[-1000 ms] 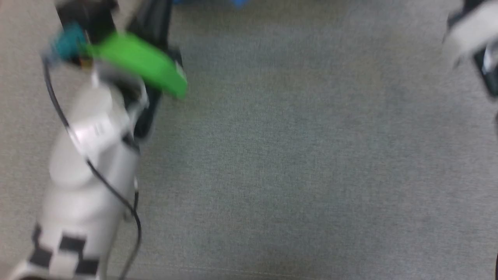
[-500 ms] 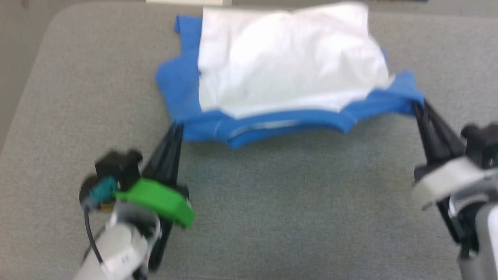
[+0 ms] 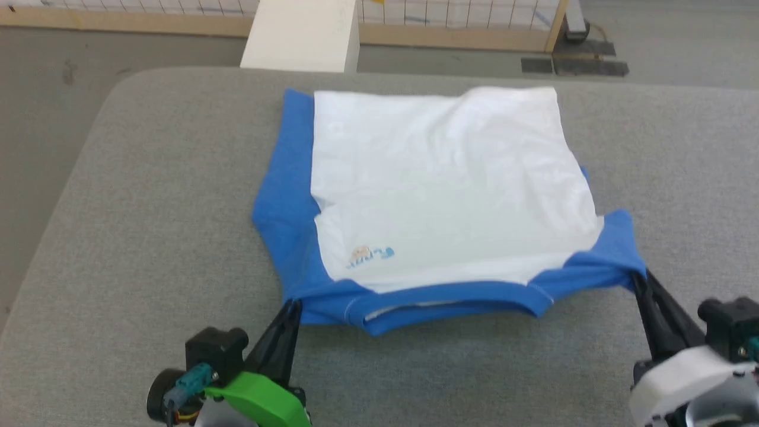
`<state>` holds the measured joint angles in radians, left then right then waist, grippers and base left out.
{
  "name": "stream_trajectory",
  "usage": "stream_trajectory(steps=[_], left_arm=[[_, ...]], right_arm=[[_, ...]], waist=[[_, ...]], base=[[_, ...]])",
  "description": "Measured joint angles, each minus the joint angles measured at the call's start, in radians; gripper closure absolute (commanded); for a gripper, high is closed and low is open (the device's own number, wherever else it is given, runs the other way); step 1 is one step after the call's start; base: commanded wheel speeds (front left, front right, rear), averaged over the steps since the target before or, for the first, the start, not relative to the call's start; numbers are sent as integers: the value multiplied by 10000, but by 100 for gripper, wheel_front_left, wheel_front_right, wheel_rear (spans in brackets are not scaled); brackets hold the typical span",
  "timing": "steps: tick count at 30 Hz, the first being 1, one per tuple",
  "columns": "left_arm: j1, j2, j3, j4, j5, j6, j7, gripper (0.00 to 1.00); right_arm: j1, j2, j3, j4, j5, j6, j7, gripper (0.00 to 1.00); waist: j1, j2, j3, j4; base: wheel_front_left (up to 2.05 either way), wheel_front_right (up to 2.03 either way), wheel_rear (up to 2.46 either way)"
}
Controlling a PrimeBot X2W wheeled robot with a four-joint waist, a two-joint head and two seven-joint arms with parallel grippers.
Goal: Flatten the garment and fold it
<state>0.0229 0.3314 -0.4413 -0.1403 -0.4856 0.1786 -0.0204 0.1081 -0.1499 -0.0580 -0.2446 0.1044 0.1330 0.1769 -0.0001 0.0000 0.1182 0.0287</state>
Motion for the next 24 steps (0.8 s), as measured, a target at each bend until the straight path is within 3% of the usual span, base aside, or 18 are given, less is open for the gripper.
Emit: stream_trajectory(steps=[15,24], left_arm=[[1550,219,-291,-525,-591,219,416,100],[1381,270,-652,504,-637,-155,855,100]], right_arm=[[2182,694,-105,-974,19,-2,656,100],[2239,479,123,69,-25,-2,1007,100]], waist=[[0,0,-430,140],[0,0,-205,151]], base=[[0,0,0],[0,0,0]])
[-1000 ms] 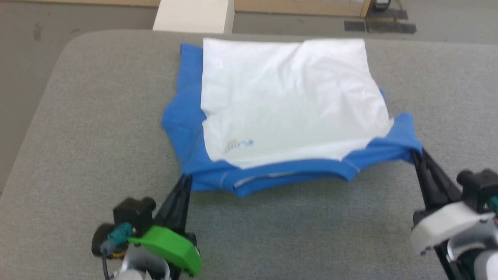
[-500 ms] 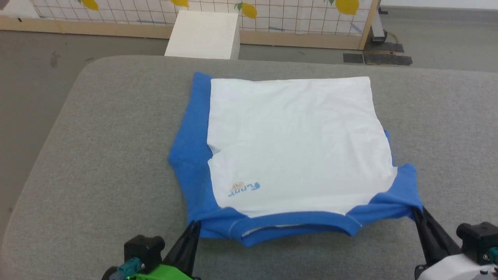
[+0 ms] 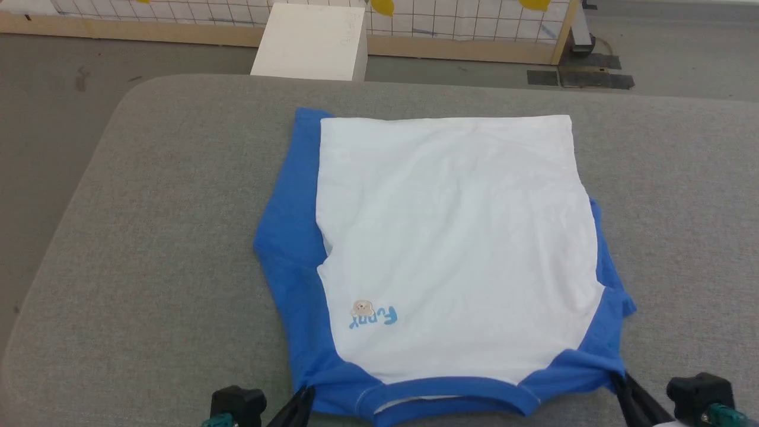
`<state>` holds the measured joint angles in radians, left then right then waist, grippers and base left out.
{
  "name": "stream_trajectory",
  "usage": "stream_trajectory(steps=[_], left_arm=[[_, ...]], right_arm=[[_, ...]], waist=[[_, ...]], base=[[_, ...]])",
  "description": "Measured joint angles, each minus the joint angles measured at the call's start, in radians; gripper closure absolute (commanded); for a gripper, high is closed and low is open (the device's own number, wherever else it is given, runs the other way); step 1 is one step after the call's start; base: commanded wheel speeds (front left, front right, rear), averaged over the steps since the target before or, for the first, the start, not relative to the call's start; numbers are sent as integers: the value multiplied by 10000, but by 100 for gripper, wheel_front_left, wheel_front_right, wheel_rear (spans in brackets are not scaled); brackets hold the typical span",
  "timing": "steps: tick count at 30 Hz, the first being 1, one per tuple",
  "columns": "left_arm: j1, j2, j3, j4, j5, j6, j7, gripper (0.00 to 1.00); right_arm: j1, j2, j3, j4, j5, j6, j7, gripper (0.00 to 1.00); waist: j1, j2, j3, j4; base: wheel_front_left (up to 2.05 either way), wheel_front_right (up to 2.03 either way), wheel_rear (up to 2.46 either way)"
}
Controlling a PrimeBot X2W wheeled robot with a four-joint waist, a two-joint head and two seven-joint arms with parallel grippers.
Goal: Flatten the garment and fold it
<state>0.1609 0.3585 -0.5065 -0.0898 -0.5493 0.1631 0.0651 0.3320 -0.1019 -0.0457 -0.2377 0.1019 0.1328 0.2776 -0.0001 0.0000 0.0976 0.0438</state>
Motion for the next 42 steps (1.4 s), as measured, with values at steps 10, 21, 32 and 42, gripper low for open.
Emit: stream_trajectory(steps=[10,21,32,42], left_arm=[[-1065,-270,-408,1843,-303,-652,345,100],[-1728,-756,-525,3032,-462,-913,236,0],[-939,-934,552,1379,-1384,-537,-767,0],[-1027,-1003,1908,-903,1220,347,-3191,0]], right_arm=[[-548,-407,454,1741,-61,-4,40,100],[-1104,-497,704,2587,-52,-6,23,0],[-858,-98,-25,899,803,-6,196,0],[-1243,441,-1175,-683,-134,-6,-2535,0]], waist=[[0,0,181,89],[0,0,319,241],[0,0,101,201],[1,0,-57,113]], base=[[0,0,0],[0,0,0],[0,0,0],[0,0,0]])
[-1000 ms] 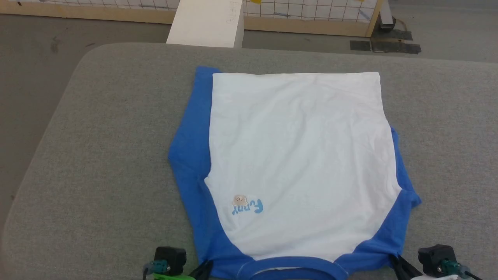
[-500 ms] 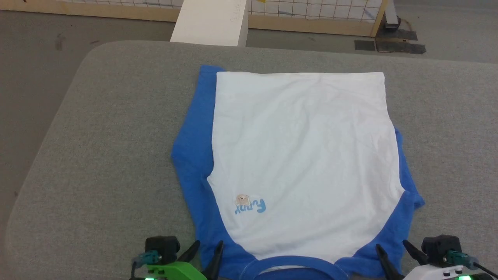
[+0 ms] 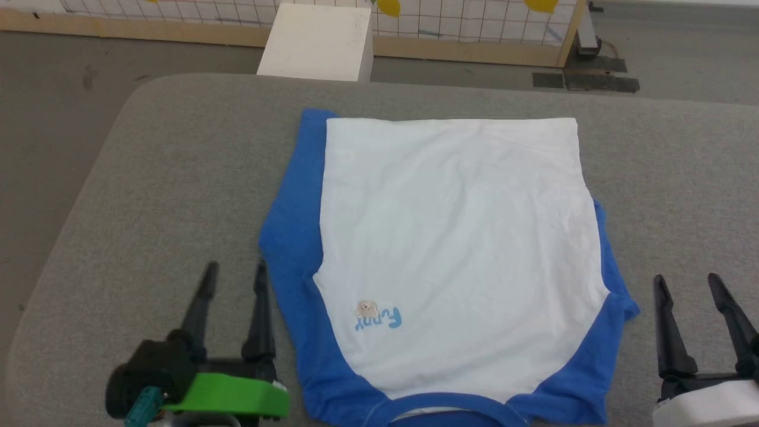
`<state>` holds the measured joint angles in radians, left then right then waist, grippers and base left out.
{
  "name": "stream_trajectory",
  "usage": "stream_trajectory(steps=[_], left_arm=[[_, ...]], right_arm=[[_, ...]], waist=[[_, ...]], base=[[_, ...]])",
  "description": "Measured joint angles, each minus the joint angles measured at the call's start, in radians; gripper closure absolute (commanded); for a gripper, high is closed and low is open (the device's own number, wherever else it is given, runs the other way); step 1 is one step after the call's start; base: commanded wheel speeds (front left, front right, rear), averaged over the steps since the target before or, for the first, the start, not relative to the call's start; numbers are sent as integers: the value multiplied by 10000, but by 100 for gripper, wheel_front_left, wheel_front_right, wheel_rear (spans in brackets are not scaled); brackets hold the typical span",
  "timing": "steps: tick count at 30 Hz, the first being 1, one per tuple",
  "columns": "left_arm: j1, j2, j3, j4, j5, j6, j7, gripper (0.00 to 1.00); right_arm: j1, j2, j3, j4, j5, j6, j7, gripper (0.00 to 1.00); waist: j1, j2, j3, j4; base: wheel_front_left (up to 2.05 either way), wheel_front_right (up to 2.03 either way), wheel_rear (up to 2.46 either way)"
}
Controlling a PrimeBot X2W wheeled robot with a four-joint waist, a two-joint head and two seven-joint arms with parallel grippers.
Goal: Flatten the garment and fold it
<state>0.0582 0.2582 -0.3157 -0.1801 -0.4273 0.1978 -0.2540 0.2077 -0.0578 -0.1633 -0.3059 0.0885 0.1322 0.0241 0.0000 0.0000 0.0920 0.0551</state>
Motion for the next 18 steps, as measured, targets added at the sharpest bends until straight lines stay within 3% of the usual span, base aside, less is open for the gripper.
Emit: stream_trajectory(steps=[5,7,15,18], left_arm=[[287,-988,790,-851,1592,69,-40,0],[868,-1312,911,-757,2111,-115,-40,0],[1289,-1737,1294,-679,2694,-591,-40,0],[927,-1820,1737,-1030,2700,-1124,-40,0]], right_arm=[[-17,50,-174,288,-148,0,-1014,0],[-17,52,-261,688,-59,0,-1398,0],[-19,52,-234,1337,385,0,-1908,0],[-172,54,-240,1248,385,0,-1929,0]], waist=[[0,0,-94,-119],[0,0,-166,-191],[0,0,-150,-269],[0,0,50,-277]], base=[[0,0,0],[0,0,0],[0,0,0],[0,0,0]])
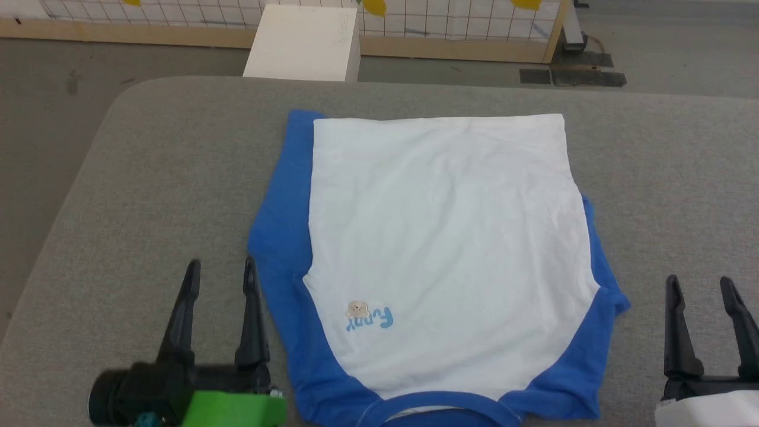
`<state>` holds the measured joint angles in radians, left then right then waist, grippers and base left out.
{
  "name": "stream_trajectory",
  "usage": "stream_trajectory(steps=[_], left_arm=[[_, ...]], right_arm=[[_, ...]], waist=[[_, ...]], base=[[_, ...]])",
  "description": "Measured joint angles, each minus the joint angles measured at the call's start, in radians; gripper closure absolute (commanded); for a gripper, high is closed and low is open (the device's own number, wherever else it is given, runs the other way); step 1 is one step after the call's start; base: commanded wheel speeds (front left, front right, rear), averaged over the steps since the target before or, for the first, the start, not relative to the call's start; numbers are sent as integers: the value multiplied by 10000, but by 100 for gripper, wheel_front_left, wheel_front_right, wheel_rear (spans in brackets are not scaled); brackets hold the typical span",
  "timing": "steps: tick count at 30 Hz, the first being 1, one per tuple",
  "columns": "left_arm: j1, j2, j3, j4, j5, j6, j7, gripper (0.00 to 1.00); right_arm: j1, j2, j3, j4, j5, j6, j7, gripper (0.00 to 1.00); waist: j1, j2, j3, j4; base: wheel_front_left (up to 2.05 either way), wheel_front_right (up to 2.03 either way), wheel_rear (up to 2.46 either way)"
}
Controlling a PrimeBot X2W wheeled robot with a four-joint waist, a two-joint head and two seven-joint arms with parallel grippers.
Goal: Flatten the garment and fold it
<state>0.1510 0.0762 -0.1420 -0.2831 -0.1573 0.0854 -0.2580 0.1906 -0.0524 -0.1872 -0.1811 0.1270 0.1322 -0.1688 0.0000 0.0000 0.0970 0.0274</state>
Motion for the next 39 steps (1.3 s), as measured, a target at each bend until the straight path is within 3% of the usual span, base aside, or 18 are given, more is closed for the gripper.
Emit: stream_trajectory(steps=[6,12,23,30,39], left_arm=[[-1672,577,265,591,-186,-1197,230,0],[-4429,1645,424,1774,-1315,-1858,2915,0],[-8354,3243,382,3777,-2966,-2084,5862,0],[-9718,3674,-349,4905,-3793,-2092,7193,0],[-10557,4238,-970,5816,-3661,-2094,7718,0]], right_arm=[[-349,0,29,-412,25,0,29,0],[-685,4,188,-744,65,0,121,0],[-1183,6,387,-1093,144,0,188,0],[-1524,6,441,-1601,82,0,332,0],[-1604,6,374,-1877,13,0,535,0]], waist=[[0,0,474,19],[0,0,1134,23],[1,0,2493,-300],[2,0,3291,-559],[2,0,4246,-882]], base=[[0,0,0],[0,0,0],[0,0,0],[0,0,0],[0,0,0]])
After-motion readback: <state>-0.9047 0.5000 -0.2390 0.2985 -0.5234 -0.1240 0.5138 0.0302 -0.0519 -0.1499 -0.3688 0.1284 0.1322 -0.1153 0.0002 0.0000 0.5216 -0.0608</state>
